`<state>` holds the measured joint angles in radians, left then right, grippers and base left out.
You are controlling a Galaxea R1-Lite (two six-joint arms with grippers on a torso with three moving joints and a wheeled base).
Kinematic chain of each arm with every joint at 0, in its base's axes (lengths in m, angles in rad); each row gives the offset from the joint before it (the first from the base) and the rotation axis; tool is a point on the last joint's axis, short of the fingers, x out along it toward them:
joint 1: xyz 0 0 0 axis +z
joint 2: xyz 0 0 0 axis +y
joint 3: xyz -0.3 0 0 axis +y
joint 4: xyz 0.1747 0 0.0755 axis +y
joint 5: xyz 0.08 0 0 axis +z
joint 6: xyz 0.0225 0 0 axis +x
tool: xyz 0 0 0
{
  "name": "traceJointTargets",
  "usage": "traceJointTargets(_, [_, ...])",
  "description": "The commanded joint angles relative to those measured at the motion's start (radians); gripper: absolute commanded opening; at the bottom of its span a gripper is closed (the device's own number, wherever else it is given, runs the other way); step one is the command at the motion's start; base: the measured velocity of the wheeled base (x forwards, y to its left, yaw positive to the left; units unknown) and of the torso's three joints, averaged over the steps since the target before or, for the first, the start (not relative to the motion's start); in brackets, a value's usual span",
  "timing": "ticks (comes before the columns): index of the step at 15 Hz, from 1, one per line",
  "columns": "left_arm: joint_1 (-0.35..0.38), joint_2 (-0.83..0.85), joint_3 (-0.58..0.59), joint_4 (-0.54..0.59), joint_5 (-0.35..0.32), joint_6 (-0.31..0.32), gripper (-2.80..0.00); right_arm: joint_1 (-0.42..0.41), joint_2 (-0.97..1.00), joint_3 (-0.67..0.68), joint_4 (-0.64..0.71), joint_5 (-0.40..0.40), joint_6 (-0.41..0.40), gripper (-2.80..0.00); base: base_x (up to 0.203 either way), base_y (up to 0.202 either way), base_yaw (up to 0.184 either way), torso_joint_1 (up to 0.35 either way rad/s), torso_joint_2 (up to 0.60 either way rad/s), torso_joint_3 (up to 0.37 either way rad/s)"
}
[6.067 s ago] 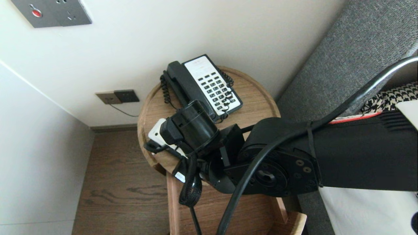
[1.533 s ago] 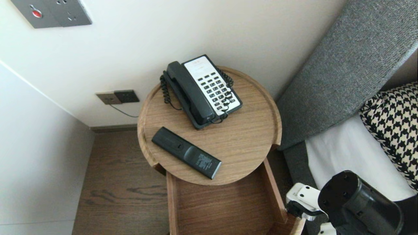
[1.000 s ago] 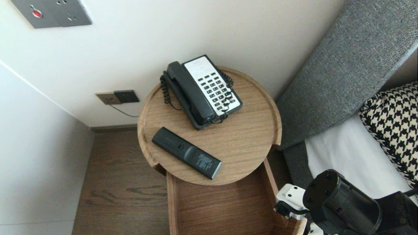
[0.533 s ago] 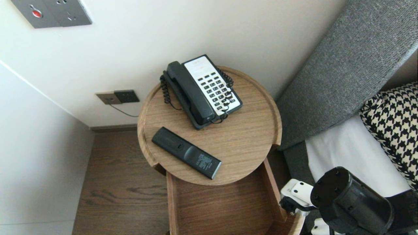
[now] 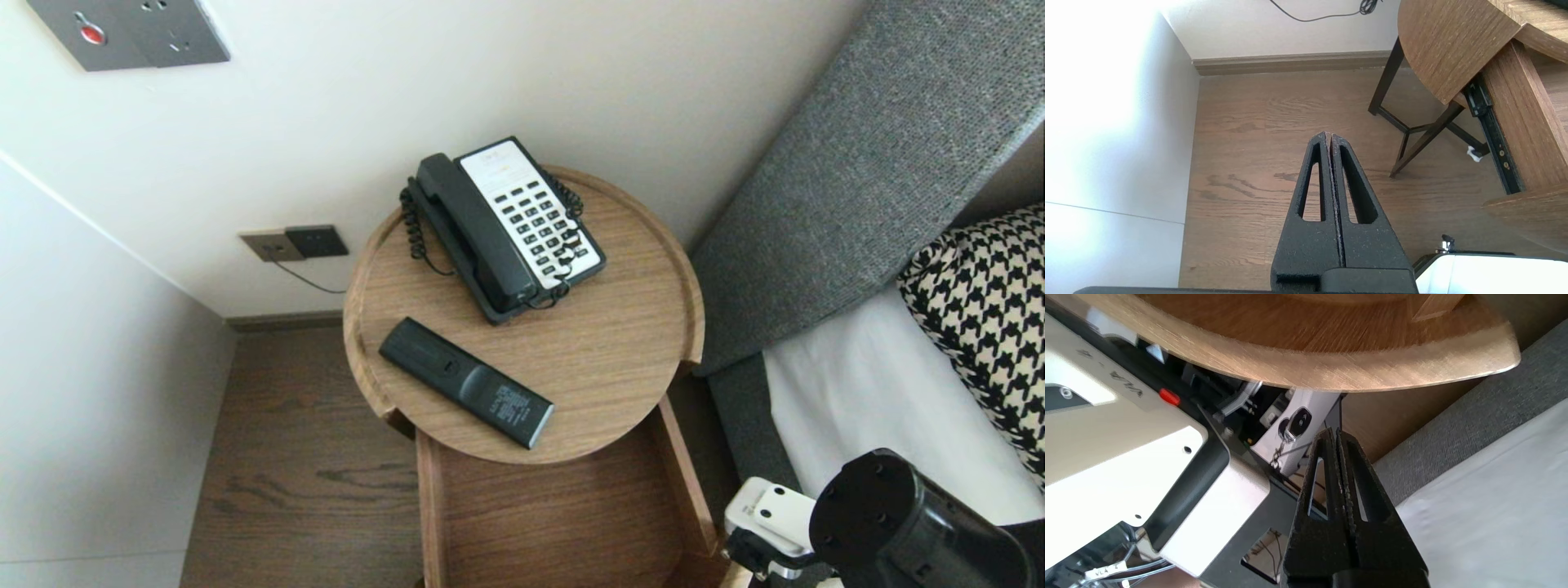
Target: Close the nightstand drawer
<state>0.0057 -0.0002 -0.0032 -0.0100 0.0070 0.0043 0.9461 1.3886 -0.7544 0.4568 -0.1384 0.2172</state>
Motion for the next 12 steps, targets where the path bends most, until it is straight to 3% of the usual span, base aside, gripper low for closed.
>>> traceJointTargets(1, [0.000, -0.001, 0.000, -0.001, 0.001, 0.000, -2.80, 0.008, 0.021, 0.016, 0.001, 0.000, 0.002, -2.80, 0.000, 0.000, 0.000, 0.000, 0.00, 0.000])
traceJointTargets(12, [0.000, -0.001, 0.000, -0.001, 0.001, 0.000, -2.80, 0.007, 0.115, 0.006, -0.018, 0.008, 0.002, -2.80, 0.000, 0.000, 0.000, 0.000, 0.00, 0.000])
